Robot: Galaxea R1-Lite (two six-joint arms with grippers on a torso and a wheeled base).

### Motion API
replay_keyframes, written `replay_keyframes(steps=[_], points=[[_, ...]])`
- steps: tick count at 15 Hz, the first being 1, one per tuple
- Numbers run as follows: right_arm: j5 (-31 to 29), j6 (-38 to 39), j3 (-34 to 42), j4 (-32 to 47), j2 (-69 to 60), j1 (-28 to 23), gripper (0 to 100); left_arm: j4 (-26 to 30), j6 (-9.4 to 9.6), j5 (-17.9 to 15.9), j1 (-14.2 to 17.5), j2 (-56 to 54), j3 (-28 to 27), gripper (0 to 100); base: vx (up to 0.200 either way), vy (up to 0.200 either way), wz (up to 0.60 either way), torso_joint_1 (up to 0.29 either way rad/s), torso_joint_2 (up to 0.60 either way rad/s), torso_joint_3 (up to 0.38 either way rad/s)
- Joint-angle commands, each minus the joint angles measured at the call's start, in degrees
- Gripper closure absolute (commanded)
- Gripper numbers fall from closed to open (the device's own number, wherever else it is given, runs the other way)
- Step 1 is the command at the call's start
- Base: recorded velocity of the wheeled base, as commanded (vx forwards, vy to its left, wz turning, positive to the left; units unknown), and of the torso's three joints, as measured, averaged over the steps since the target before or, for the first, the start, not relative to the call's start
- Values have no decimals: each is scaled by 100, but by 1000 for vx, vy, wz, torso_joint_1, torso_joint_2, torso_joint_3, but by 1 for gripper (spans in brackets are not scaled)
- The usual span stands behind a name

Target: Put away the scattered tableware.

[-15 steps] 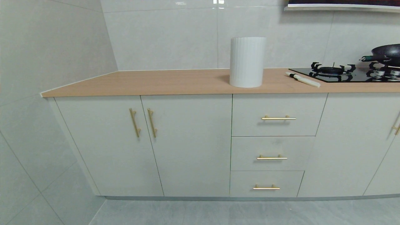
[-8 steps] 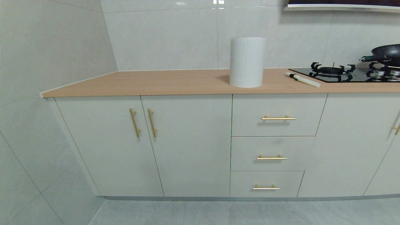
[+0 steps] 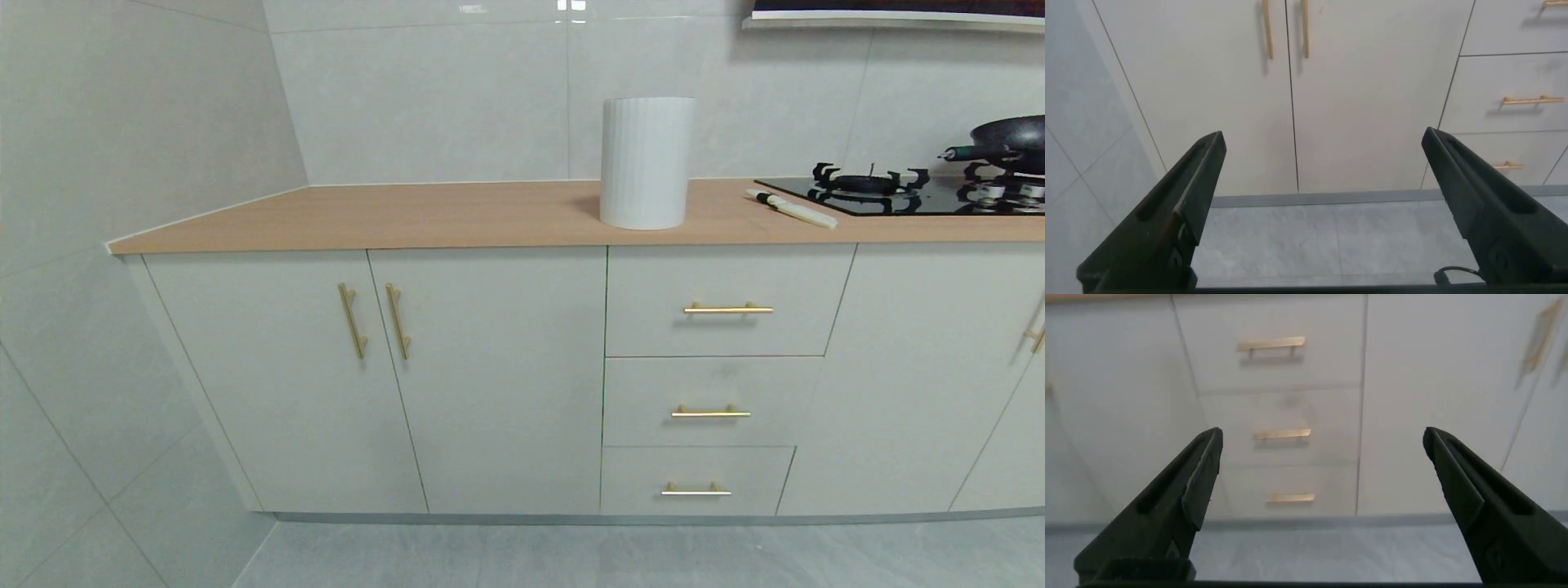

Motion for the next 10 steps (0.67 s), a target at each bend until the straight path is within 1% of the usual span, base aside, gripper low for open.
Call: replay_keyframes(steps=[1,2,3,4,9,10], points=[[3,-5,110,-12,13,2,0,0,0,1,1,2,1,0,0,0,0,0,0,0],[3,-40,110,5,13,2,0,0,0,1,1,2,1,0,0,0,0,0,0,0],[20,-224,110,251,13,2,0,0,0,1,1,2,1,0,0,0,0,0,0,0],[73,-400,110,216,13,2,0,0,0,1,1,2,1,0,0,0,0,0,0,0],[82,-391,110,216,13,2,0,0,0,1,1,2,1,0,0,0,0,0,0,0],[82,-409,110,216,13,2,0,0,35,1,1,2,1,0,0,0,0,0,0,0]])
